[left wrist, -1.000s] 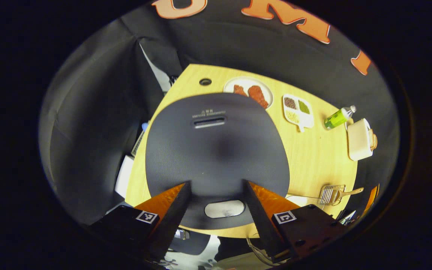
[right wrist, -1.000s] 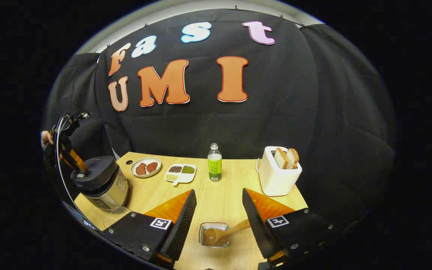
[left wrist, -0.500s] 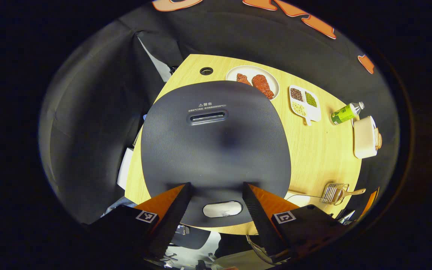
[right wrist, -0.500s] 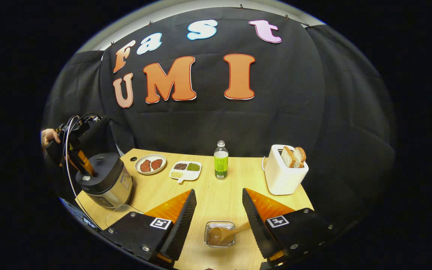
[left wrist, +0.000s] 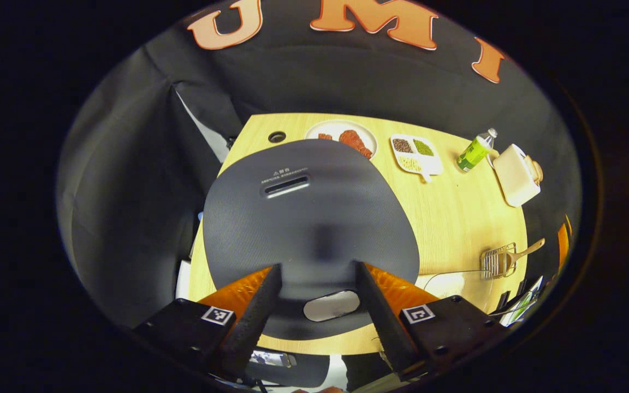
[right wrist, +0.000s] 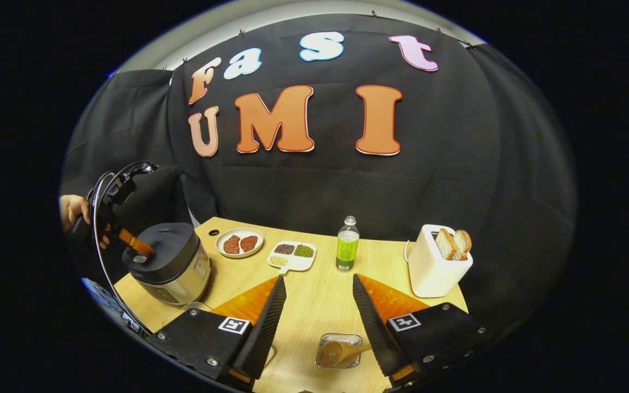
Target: Close the left gripper, press the button to open the rice cooker; take a wooden spoon from the chopstick holder with the right hand, scoop a spoonful of rice and pour it into the rice cooker, then put the wooden spoon back into the chopstick holder.
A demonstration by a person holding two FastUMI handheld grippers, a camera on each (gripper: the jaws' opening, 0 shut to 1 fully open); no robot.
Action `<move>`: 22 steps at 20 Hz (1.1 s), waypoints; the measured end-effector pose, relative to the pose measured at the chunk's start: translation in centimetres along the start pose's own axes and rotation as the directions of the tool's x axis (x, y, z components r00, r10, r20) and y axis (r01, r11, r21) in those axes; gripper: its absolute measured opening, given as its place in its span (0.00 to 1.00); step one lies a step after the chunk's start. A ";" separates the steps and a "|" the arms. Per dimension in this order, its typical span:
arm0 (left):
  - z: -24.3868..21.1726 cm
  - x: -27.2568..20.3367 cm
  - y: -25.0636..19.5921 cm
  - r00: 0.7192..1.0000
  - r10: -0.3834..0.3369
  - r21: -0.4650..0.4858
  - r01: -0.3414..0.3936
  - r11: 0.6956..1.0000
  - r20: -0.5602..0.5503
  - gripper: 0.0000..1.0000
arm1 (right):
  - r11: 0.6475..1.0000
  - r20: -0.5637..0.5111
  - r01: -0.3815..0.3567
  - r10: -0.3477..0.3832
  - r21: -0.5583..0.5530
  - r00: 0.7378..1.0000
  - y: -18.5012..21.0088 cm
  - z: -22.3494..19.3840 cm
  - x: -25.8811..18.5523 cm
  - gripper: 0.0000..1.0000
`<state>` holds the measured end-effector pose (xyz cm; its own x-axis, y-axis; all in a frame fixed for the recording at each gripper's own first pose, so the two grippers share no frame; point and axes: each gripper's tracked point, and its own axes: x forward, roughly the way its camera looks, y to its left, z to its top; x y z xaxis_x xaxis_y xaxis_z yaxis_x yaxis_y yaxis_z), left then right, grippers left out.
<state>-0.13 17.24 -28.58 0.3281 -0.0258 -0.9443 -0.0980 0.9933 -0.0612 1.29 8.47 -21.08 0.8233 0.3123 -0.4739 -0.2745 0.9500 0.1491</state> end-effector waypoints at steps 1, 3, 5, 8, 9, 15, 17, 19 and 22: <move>0.1 0.0 0.0 0.999 0.006 -0.002 -0.006 1.000 0.040 0.95 | 1.000 0.003 0.001 -0.001 -0.005 1.000 -0.1 0.0 -0.1 0.78; 0.3 -0.1 0.3 0.991 0.059 -0.053 -0.053 0.997 0.120 0.93 | 1.000 0.009 -0.004 0.004 0.004 1.000 0.3 -0.2 -0.3 0.78; 0.9 0.2 0.2 0.960 0.153 -0.144 -0.121 0.982 0.235 0.96 | 1.000 0.004 -0.010 0.010 0.013 1.000 0.7 -0.4 -0.2 0.77; 0.9 -0.5 -0.1 0.894 0.241 -0.102 -0.218 0.971 0.379 0.99 | 0.999 0.023 -0.050 0.050 0.014 0.998 1.6 0.6 -0.4 0.78; 0.7 -1.0 -0.3 0.869 0.260 -0.091 -0.245 0.965 0.421 0.99 | 0.999 0.034 -0.050 0.050 0.014 0.998 1.6 1.1 -0.3 0.78; 1.2 -5.9 -6.2 0.758 0.169 -0.093 -0.143 0.985 0.630 1.00 | 0.998 0.100 -0.039 0.044 -0.043 0.994 1.8 3.5 -0.4 0.77; 1.5 -7.9 -7.2 0.708 0.156 -0.050 -0.168 0.985 0.689 0.99 | 0.997 0.135 -0.030 0.039 -0.066 0.990 2.0 4.6 -0.6 0.77; 2.9 -10.8 -8.6 0.655 0.142 -0.031 -0.178 0.984 0.742 0.98 | 0.997 0.172 -0.019 0.031 -0.075 0.985 2.1 5.9 -0.9 0.77; 4.9 -14.1 -11.0 0.597 0.101 -0.016 -0.146 0.989 0.796 0.98 | 0.997 0.235 -0.018 0.034 -0.071 0.971 2.4 8.0 -1.5 0.79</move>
<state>0.88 7.26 -12.99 0.9337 0.1744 -0.3127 -0.1597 0.9845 0.0720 3.33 10.37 -13.08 0.9070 0.3378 -0.2516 -0.3239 0.9412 0.0958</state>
